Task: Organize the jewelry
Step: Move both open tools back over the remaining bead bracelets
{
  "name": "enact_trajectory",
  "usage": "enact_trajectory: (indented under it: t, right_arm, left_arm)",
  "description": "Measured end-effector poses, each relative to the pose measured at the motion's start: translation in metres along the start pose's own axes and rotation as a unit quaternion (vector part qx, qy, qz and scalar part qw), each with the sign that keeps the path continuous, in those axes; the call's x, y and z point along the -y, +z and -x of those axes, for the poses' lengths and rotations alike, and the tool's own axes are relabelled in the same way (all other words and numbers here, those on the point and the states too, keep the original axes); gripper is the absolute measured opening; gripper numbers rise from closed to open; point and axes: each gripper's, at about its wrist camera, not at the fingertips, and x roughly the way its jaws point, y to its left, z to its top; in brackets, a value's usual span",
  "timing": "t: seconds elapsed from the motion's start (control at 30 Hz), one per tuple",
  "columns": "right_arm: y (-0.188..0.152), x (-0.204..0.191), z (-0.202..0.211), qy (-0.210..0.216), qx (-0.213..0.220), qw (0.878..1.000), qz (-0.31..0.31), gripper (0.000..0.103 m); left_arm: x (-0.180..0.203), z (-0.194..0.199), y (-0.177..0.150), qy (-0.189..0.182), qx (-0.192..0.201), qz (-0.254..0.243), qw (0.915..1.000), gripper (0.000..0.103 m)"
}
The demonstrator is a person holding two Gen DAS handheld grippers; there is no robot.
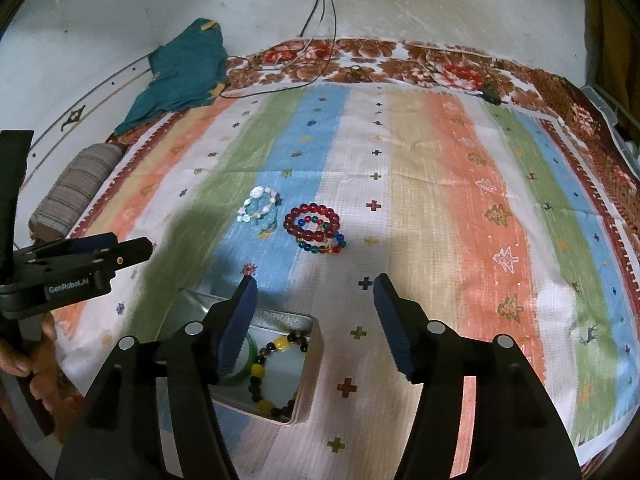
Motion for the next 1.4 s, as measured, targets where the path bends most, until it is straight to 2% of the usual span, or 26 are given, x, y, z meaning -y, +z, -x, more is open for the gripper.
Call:
enact_trajectory:
  t: [0.1, 0.27, 0.43, 0.6, 0.87, 1.4]
  right_arm:
    - [0.002, 0.002, -0.003, -0.004, 0.001, 1.0, -0.003, 0.067]
    - [0.004, 0.008, -0.01, -0.007, -0.005, 1.0, -0.015, 0.068]
    - [0.008, 0.011, -0.011, -0.011, -0.002, 1.0, -0.02, 0.073]
    - [0.013, 0.021, -0.019, -0.024, -0.01, 0.999, -0.038, 0.076]
    - [0.019, 0.02, -0.026, -0.03, -0.008, 0.999, -0.032, 0.083]
    - [0.032, 0.023, -0.06, -0.037, -0.021, 0.999, -0.02, 0.084]
  left_arm:
    - [0.0, 0.0, 0.002, 0.001, 0.005, -0.001, 1.0, 0.073]
    - [0.001, -0.002, 0.005, 0.003, 0.004, -0.005, 1.0, 0.076]
    - [0.0, -0.005, 0.01, 0.011, 0.007, -0.009, 0.9999, 0.08]
    - [-0.007, -0.01, 0.016, 0.017, 0.004, -0.002, 0.9998, 0.081]
    - [-0.007, -0.018, 0.026, 0.017, 0.005, 0.0, 0.9998, 0.082]
    - [-0.006, -0.04, 0.046, 0.017, 0.003, 0.009, 0.9998, 0.082]
